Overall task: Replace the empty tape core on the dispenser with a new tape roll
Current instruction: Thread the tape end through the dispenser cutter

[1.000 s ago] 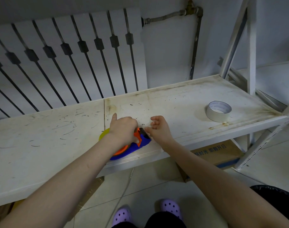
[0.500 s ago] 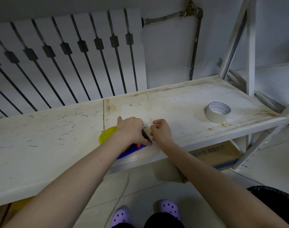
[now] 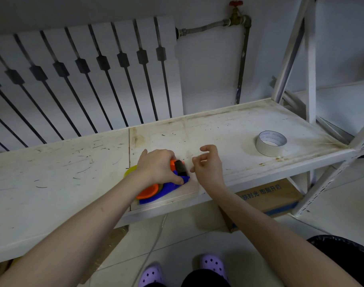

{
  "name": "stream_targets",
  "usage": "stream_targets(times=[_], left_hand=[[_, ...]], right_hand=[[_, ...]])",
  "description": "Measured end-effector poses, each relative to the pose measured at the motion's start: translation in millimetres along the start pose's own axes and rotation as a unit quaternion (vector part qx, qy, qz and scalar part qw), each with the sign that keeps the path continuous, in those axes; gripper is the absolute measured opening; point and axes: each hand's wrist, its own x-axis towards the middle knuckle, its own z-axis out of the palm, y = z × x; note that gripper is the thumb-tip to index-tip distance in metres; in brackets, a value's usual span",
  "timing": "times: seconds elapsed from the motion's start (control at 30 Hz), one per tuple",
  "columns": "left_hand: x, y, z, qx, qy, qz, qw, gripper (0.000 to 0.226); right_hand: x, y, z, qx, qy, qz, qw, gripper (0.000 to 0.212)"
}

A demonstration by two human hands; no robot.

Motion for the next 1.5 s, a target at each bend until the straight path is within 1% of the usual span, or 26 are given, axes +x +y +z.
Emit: stream_targets(times=[0.13,0.27,0.37,0.57,0.83,1.0,1.13,1.5], left_hand=[[-10.5,-5.1,-5.7,-0.054,0.032,0.007,0.998,0.061],[-17.2,-8.0,-10.4,-0.109,0.046,0.008,0.993,0.059],[-23.5,-10.7,-15.9,-0.137,0.048,0.010,0.989,0.058],[-35.0,-16.9,-23.8,-0.199,0.056,0.015,0.978,0.058],[-40.5,-32.2,-30.3,-0.259,0.041,0.021,0.965,0.057],[-41.2,-36.4,-32.7,-0.272,0.035,0.024,0.961,0.056],[-41.1,-38.2,-32.7,-0.273,0.029,0.025,0.961,0.061],[-39.0,-41.9,-31.9,-0.297,0.020,0.030,0.954,0.061]], right_hand=[[-6.4,-14.8,-6.1,-0.003,0.006,-0.045,0.999,0.029],[-11.0,-27.7,-9.9,-0.013,0.017,-0.076,0.997,0.030],[-13.1,-38.7,-13.6,-0.020,0.027,-0.078,0.996,0.032],[-17.7,-55.3,-11.1,0.011,0.013,-0.073,0.997,0.034],[-19.1,-55.7,-3.4,0.022,-0.003,-0.040,0.999,0.036],[-20.6,-55.0,-0.8,0.045,-0.011,-0.018,0.999,0.036],[-22.5,-54.4,0.9,0.063,-0.023,0.004,0.998,0.038],[-26.1,-50.7,7.2,0.137,-0.049,0.096,0.985,0.038]])
